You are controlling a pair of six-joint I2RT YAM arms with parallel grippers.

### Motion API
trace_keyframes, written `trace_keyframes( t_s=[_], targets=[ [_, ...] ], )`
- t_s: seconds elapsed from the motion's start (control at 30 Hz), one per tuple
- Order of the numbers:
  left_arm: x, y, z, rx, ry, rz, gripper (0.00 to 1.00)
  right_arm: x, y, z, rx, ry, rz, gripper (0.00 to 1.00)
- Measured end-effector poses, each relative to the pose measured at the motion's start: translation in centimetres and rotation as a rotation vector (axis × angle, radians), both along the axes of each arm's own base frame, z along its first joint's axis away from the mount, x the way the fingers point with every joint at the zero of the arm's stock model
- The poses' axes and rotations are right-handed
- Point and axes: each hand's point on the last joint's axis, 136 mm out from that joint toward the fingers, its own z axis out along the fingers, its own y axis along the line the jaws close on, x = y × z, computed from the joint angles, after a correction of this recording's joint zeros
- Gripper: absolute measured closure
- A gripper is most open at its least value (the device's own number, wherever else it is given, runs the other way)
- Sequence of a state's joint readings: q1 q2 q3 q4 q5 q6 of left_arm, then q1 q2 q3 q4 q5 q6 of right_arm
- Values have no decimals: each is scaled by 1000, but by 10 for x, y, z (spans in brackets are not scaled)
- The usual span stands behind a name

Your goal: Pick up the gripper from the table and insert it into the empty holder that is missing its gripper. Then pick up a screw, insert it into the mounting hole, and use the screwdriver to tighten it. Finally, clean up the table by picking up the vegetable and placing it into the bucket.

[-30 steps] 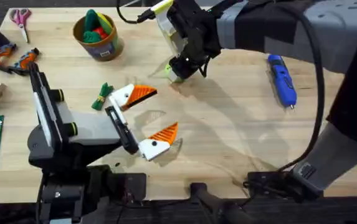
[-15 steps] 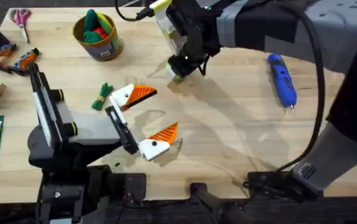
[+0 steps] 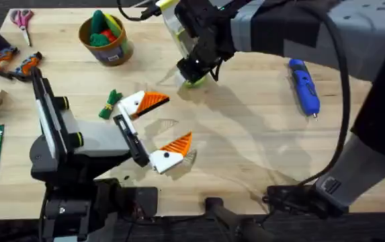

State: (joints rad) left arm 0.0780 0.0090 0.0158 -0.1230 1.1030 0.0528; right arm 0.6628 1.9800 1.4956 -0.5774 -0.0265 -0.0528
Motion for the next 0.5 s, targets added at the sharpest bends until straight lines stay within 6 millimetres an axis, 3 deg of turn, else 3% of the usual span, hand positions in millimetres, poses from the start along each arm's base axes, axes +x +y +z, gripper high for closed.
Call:
trace_keyframes(
  t_s=[0.23, 0.5],
  targets=[
    [0, 0, 0, 0, 0, 0, 15, -1, -1, -14, -21, 22, 0, 591],
    [0, 0, 0, 0, 0, 0, 15, 0, 0, -12, -18, 17, 0, 600]
  ],
)
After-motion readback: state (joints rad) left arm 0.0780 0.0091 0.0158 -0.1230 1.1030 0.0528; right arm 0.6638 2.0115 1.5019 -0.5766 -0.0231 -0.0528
